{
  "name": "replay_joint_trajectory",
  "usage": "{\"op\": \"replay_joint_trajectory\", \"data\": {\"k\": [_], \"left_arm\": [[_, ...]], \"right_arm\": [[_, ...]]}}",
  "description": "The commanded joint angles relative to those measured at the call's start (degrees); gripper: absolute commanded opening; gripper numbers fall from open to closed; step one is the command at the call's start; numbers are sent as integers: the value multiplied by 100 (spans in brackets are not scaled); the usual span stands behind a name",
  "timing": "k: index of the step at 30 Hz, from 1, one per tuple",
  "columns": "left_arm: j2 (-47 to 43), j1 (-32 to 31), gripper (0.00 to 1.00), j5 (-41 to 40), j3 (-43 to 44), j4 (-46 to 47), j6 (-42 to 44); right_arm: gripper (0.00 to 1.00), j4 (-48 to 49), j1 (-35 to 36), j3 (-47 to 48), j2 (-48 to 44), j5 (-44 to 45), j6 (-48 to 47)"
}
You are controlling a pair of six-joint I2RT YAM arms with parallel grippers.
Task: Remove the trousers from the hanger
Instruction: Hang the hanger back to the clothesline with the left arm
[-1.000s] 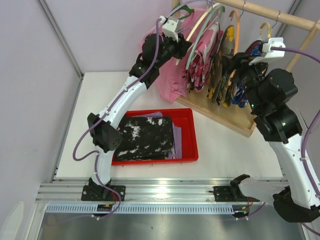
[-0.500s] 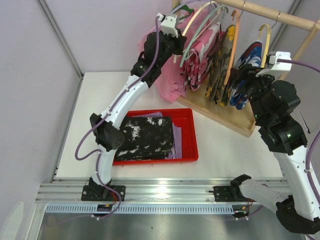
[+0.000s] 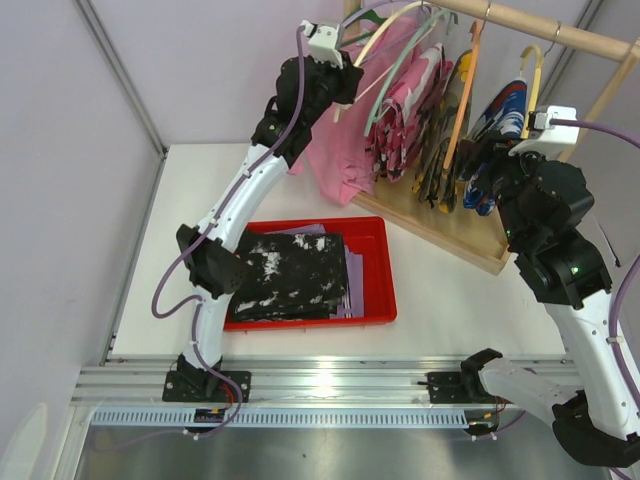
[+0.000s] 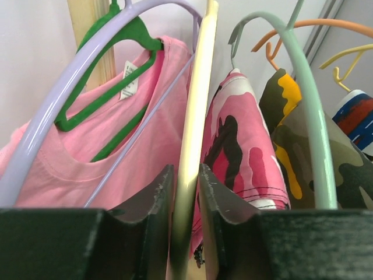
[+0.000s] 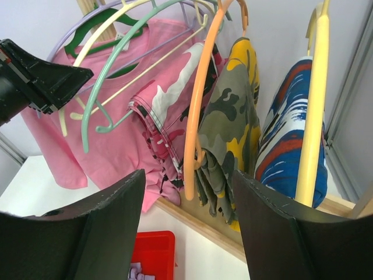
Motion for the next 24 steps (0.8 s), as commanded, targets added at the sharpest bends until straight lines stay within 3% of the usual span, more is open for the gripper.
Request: {"op": "replay_joint_trajectory", "data": {"k": [1,6,10,14,20,24], "left_arm": [[-159,89,30,284,51,-19,58],[-484,89,39,495,-81,-300,137],[-1003,89,74,838,-379,-520,173],[-1521,89,99,988,-415,-880,129],[-2733,89,99,944,-1292,-1232,-29],[-3639,89,99,716,-2232,-1504,-179]], "right_arm": [[68,-52,-18,93,-20,108,85],[71,-543,-27,330,42,73,339],[77,-983,-27,418,-90,-120,585],[83,-1072,-27,234,-406,-313,823],[87,-1361,-27,93,-758,-542,868],[99,-1511,-18,-301,-898,-657,1183]]}}
